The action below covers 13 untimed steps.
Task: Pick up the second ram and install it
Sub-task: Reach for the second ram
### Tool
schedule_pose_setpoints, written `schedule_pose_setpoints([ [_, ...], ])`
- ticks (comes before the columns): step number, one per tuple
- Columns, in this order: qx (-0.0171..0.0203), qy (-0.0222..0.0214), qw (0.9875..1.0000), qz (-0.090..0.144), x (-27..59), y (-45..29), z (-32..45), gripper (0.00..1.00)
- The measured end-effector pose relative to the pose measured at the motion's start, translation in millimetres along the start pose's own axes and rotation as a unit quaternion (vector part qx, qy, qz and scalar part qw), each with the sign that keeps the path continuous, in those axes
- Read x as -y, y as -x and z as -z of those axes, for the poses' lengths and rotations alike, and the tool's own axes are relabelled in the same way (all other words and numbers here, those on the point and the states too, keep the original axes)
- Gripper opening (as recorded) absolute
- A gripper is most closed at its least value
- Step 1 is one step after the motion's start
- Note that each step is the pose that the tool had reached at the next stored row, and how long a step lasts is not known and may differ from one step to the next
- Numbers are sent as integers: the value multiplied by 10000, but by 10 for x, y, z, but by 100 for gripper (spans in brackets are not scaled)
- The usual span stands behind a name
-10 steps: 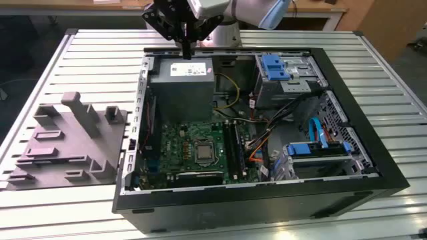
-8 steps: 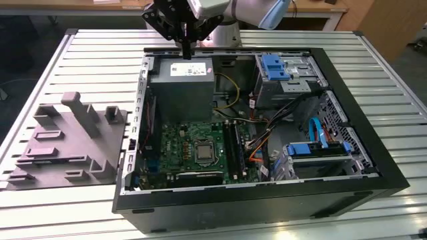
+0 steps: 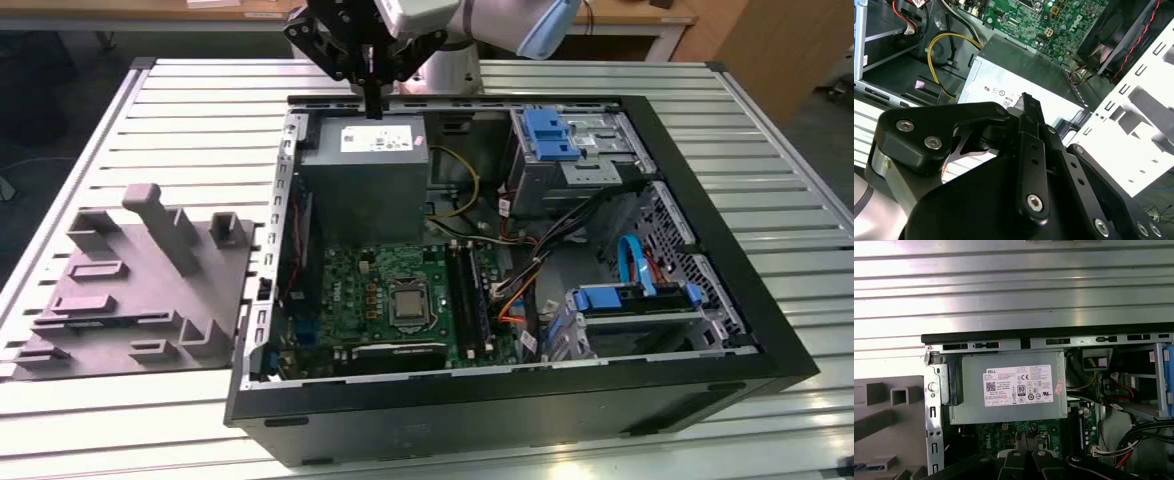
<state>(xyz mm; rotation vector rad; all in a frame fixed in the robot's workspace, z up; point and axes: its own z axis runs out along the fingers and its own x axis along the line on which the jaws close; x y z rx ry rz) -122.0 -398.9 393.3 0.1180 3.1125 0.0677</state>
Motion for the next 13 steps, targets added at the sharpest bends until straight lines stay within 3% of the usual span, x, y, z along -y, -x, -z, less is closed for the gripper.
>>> schedule_pose_setpoints([
  [6, -1, 0, 10000, 12, 3, -44, 2, 10],
  [13, -1, 1, 10000, 31, 5, -188, 5, 10],
])
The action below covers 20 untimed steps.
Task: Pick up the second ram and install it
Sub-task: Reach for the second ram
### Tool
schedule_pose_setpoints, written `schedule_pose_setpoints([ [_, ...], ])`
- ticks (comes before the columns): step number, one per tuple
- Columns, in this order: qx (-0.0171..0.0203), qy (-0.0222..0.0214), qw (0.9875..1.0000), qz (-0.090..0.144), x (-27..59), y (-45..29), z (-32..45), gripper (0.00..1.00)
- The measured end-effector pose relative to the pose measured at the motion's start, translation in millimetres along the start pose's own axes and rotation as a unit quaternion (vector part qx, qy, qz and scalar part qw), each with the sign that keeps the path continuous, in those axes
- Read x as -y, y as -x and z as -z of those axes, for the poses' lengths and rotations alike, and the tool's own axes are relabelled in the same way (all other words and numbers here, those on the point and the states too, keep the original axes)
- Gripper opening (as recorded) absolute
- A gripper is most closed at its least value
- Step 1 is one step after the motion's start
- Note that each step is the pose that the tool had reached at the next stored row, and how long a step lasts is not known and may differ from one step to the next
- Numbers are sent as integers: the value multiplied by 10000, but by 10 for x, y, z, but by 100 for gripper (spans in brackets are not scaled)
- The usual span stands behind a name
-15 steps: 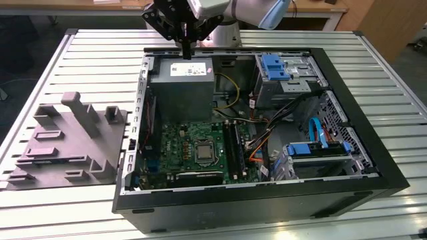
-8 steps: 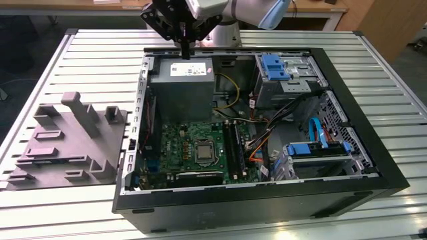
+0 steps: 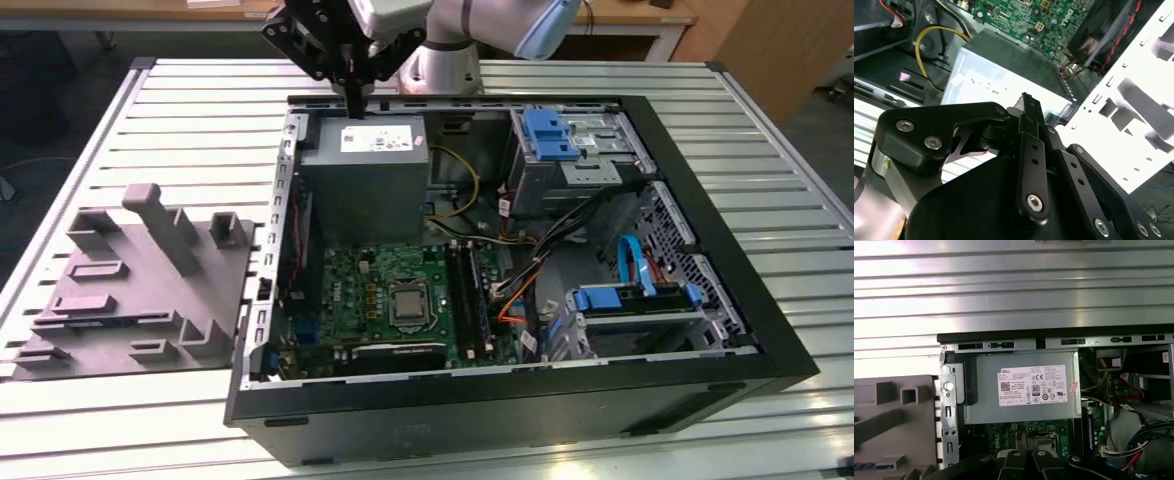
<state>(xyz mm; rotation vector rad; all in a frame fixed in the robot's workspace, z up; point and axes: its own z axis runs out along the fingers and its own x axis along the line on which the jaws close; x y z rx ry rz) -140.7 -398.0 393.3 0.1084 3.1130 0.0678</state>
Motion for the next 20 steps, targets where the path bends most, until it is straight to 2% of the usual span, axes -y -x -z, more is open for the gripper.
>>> schedule_pose_setpoints([
  [20, -3, 1, 10000, 53, -7, -478, 9, 10],
])
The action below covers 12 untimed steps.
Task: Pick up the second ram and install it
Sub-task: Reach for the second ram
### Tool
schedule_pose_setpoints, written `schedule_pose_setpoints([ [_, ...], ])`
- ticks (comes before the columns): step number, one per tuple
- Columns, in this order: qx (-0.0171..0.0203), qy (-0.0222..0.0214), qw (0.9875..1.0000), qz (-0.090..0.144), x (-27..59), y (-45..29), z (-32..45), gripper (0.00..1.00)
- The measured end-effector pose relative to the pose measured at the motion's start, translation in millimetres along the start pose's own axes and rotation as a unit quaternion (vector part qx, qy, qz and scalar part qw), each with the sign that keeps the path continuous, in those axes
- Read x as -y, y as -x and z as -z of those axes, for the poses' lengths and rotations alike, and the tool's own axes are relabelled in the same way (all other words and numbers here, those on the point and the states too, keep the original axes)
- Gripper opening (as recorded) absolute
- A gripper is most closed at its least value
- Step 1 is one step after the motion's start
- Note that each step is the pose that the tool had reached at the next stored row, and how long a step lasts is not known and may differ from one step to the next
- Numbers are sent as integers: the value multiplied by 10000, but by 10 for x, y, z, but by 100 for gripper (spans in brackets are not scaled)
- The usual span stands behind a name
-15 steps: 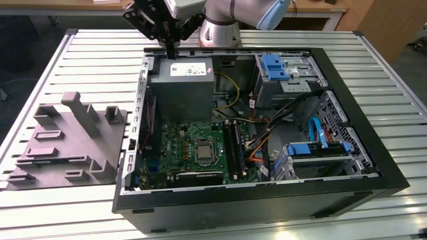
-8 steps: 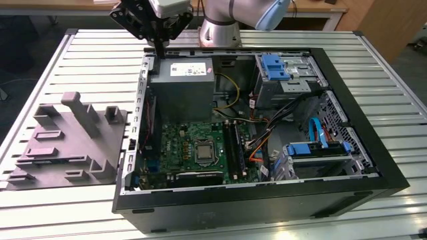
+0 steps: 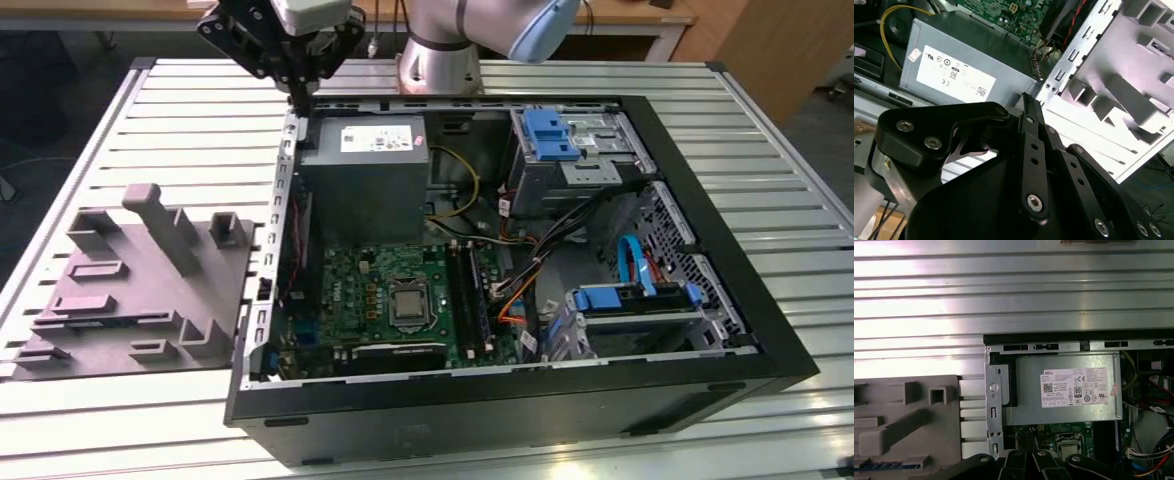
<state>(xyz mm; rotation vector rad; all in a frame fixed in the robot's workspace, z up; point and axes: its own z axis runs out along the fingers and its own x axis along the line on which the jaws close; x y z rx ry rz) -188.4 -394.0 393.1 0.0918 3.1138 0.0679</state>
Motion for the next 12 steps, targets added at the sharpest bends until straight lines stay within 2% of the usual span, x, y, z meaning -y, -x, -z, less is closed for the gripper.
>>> schedule_pose_setpoints([
  [12, -1, 1, 10000, 35, 4, -278, 6, 10],
])
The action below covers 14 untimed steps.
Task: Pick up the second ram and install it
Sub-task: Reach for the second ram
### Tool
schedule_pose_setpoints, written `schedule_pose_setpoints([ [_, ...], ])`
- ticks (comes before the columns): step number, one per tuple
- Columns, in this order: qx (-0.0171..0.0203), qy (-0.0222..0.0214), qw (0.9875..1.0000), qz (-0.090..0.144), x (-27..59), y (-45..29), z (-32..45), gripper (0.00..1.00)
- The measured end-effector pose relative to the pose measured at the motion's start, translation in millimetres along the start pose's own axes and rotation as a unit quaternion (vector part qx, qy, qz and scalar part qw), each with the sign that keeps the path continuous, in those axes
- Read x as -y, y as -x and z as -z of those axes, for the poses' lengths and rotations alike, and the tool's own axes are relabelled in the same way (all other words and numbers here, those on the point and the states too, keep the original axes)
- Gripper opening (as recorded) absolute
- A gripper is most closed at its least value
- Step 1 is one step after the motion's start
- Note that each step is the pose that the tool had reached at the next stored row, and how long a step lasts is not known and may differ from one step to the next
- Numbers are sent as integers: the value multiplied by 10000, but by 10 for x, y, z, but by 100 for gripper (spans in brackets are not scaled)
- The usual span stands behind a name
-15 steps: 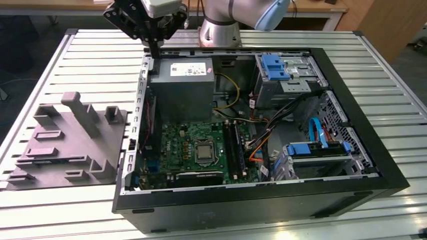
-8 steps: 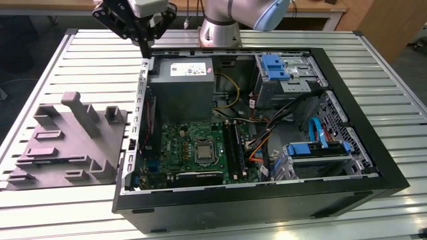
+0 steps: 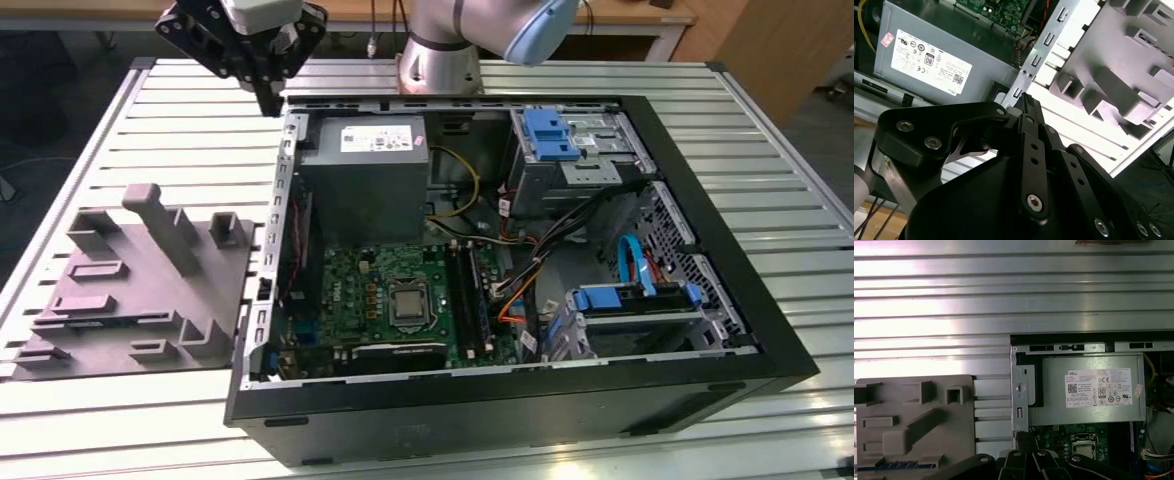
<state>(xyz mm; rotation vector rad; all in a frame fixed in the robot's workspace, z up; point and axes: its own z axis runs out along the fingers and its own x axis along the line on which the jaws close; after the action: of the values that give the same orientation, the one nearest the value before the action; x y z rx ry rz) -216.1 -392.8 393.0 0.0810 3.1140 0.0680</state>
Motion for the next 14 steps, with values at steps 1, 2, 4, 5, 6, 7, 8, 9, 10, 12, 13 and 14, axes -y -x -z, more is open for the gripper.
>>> schedule_pose_setpoints([
  [1, 0, 0, 10000, 3, 1, -24, 0, 10],
  [2, 1, 0, 10000, 5, 2, -48, 1, 10],
  [4, 2, 1, 10000, 9, 4, -98, 2, 10],
  [5, 2, 1, 10000, 12, 4, -123, 2, 10],
  [6, 3, 1, 10000, 14, 5, -148, 3, 10],
  [7, 3, 1, 10000, 16, 5, -173, 3, 10],
  [8, 3, 1, 10000, 17, 6, -200, 4, 10],
  [9, 4, 1, 10000, 19, 6, -225, 4, 10],
  [10, 4, 1, 10000, 21, 7, -249, 6, 10],
  [12, 5, 1, 10000, 25, 9, -299, 7, 10],
  [13, 5, 2, 10000, 27, 10, -324, 7, 10],
  [14, 6, 2, 10000, 29, 10, -351, 8, 10],
])
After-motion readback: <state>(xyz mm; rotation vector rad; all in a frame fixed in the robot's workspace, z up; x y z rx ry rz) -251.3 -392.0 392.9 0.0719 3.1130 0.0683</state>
